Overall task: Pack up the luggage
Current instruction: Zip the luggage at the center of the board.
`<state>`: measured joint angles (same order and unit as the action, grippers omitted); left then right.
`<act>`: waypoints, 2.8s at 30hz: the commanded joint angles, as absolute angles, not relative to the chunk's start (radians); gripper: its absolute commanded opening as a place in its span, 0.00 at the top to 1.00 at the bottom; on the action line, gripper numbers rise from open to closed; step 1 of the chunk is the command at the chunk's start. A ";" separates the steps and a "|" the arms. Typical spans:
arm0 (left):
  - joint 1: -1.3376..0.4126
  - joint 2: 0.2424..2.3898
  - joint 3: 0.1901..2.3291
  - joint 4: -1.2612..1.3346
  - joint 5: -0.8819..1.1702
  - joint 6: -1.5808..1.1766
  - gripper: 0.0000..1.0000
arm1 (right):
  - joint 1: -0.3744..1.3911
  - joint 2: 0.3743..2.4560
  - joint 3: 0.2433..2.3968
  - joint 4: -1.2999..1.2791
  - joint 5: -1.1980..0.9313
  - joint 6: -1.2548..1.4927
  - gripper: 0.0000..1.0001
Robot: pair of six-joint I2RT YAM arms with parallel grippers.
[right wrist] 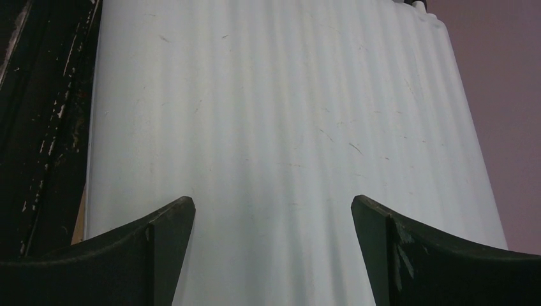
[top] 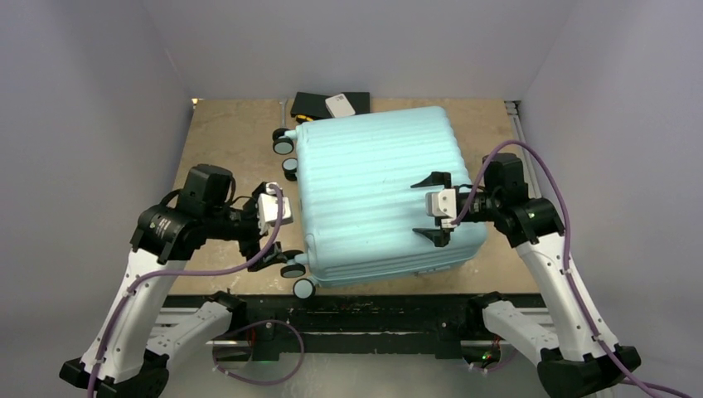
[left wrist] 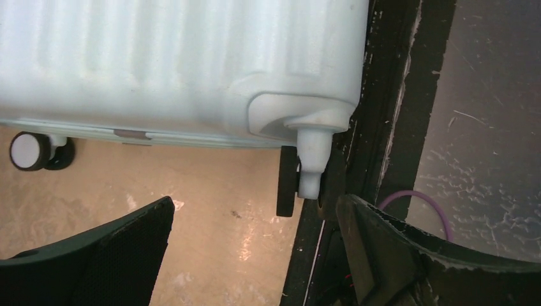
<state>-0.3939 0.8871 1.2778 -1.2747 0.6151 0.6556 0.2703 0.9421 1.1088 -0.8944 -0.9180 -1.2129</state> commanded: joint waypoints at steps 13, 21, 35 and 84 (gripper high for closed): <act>-0.495 1.015 1.241 -1.301 0.617 0.720 0.01 | 0.272 0.966 1.004 -0.523 -0.676 -0.818 0.01; -0.597 1.049 1.184 -1.257 0.538 0.682 0.01 | 0.272 1.035 1.054 -0.507 -0.627 -0.790 0.01; -0.788 1.131 1.127 -1.145 0.373 0.542 0.01 | 0.272 1.073 1.063 -0.483 -0.621 -0.792 0.01; -0.654 1.531 1.389 -0.634 0.201 0.172 1.00 | 0.229 0.828 0.648 -0.306 -0.209 -0.661 0.30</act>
